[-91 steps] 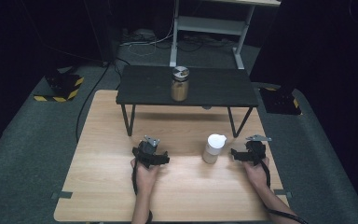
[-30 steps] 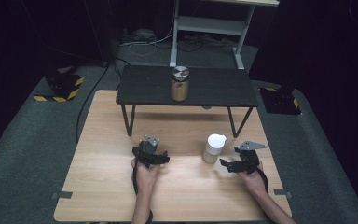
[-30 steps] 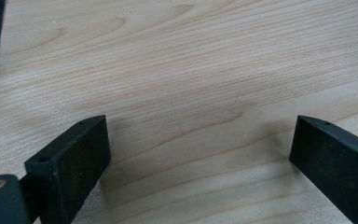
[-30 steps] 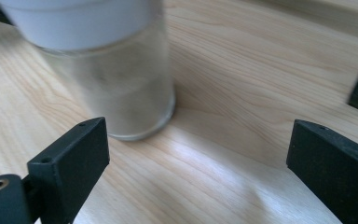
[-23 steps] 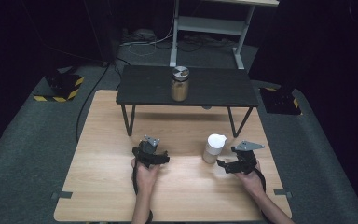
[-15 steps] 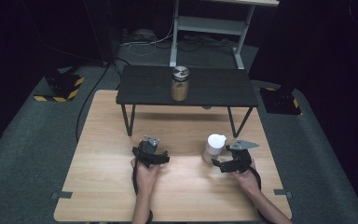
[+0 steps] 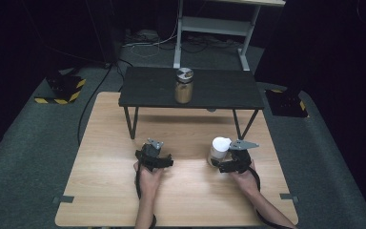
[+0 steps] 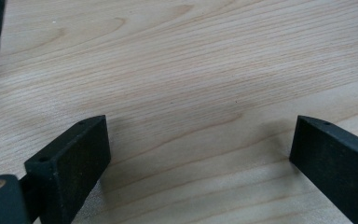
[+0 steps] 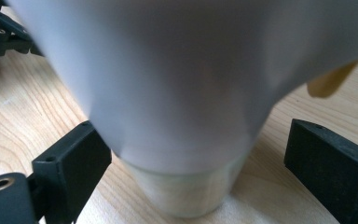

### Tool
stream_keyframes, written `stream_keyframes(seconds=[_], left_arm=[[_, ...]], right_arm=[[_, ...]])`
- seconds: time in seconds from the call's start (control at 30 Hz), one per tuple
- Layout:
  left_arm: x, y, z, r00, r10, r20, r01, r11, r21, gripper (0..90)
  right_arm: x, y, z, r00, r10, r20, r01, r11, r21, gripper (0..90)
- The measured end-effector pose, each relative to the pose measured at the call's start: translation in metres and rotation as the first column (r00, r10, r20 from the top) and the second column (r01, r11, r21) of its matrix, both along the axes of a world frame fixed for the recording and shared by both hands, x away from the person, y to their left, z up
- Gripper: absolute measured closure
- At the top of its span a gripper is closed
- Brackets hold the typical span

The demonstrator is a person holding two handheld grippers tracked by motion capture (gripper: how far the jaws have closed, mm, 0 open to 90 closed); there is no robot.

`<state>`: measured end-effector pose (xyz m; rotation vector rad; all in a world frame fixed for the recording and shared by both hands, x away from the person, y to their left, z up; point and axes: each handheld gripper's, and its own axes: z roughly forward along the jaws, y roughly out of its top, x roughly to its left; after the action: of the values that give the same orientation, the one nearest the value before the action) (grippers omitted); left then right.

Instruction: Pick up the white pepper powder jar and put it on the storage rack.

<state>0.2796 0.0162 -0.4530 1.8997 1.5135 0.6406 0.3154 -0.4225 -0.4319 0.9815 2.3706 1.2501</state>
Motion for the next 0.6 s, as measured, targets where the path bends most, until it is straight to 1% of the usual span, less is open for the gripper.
stream_keyframes(seconds=[0.27, 0.6], left_arm=[[0.000, 0.000, 0.000, 1.0000, 0.000, 0.000, 0.000, 1.0000, 0.000, 4.9], [0.000, 0.000, 0.000, 1.0000, 0.000, 0.000, 0.000, 1.0000, 0.000, 4.9]], right_arm=[[0.002, 0.006, -0.002, 0.9999, -0.012, 0.002, 0.012, 1.000, 0.005, 10.1], [0.002, 0.012, -0.005, 0.9996, -0.021, 0.016, 0.021, 1.000, 0.005, 16.8]])
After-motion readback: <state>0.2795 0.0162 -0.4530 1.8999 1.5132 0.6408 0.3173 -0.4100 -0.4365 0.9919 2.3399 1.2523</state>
